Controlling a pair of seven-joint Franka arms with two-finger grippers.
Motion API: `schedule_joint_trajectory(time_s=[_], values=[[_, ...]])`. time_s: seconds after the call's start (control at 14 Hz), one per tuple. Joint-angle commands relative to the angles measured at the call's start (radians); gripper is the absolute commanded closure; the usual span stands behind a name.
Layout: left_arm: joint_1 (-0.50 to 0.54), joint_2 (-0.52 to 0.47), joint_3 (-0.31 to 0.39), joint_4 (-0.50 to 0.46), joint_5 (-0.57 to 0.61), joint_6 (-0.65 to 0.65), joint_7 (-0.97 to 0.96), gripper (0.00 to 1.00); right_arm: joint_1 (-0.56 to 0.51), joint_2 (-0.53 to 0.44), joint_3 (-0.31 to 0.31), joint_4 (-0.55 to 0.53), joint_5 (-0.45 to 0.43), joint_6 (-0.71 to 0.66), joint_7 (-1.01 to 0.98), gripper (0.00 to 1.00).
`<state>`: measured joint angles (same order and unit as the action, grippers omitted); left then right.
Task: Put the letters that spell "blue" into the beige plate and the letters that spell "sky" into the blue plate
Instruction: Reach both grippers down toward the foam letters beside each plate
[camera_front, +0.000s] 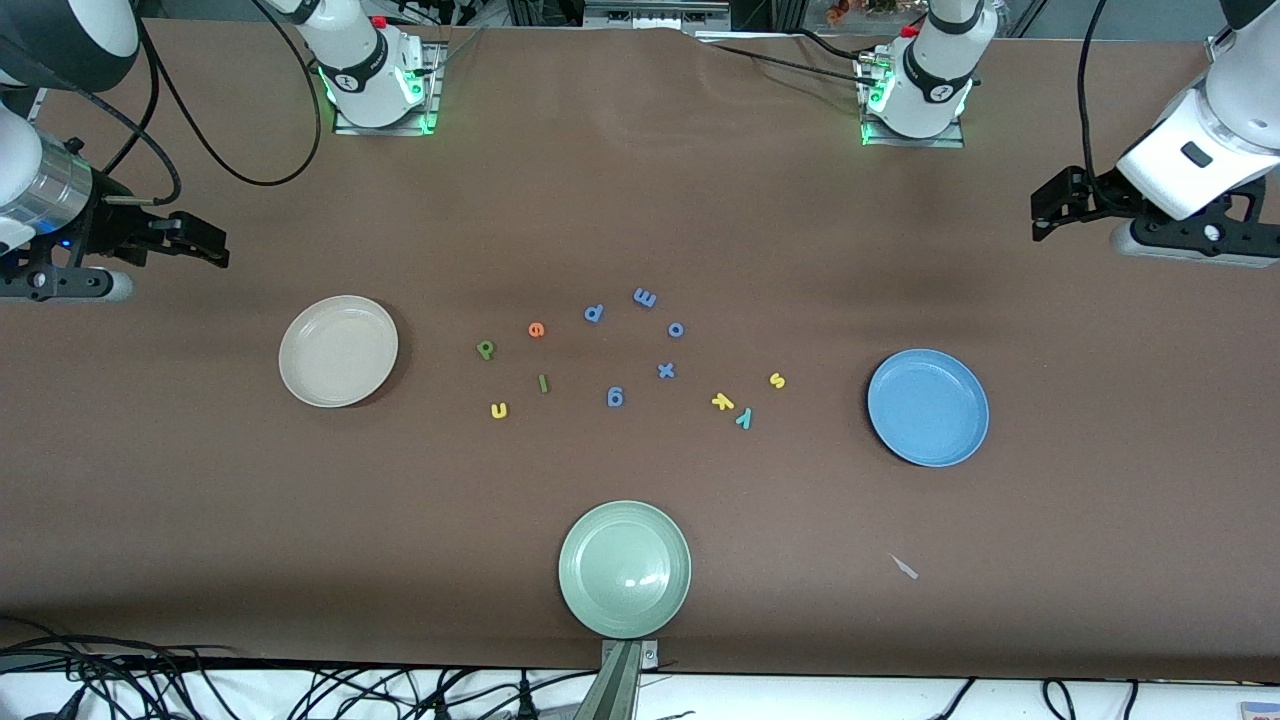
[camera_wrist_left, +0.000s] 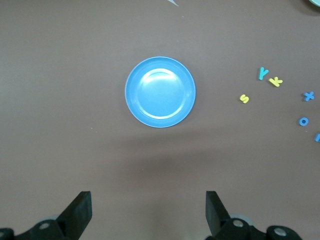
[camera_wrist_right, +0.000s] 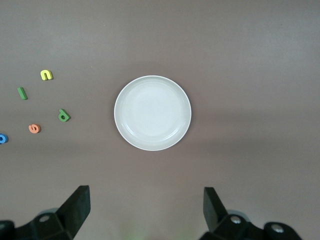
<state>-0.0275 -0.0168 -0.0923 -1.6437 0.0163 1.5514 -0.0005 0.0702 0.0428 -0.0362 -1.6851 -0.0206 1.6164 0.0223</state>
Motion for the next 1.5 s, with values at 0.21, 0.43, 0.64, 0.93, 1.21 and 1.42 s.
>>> schedule_joint_trajectory(time_s=[0.21, 0.43, 0.64, 0.93, 1.21, 1.42], values=[[-0.115, 0.271, 0.002, 0.166, -0.056, 0.038, -0.013, 0.00, 0.009, 0.057, 0.004, 0.024, 0.008, 0.045, -0.053, 0.00], [-0.175, 0.423, 0.002, 0.267, -0.061, 0.114, -0.013, 0.00, 0.068, 0.123, 0.006, 0.030, 0.014, 0.066, -0.053, 0.00], [-0.205, 0.504, 0.002, 0.257, -0.084, 0.260, -0.019, 0.00, 0.164, 0.210, 0.004, 0.031, 0.008, 0.103, -0.048, 0.00], [-0.250, 0.603, 0.003, 0.231, -0.073, 0.357, -0.316, 0.00, 0.247, 0.314, 0.006, 0.015, 0.019, 0.233, -0.030, 0.00], [-0.305, 0.669, 0.005, 0.101, -0.064, 0.544, -0.640, 0.00, 0.315, 0.367, 0.004, -0.056, 0.027, 0.390, 0.028, 0.00], [-0.316, 0.719, 0.005, 0.065, -0.035, 0.628, -0.818, 0.01, 0.318, 0.358, 0.012, -0.193, 0.027, 0.573, 0.039, 0.00]])
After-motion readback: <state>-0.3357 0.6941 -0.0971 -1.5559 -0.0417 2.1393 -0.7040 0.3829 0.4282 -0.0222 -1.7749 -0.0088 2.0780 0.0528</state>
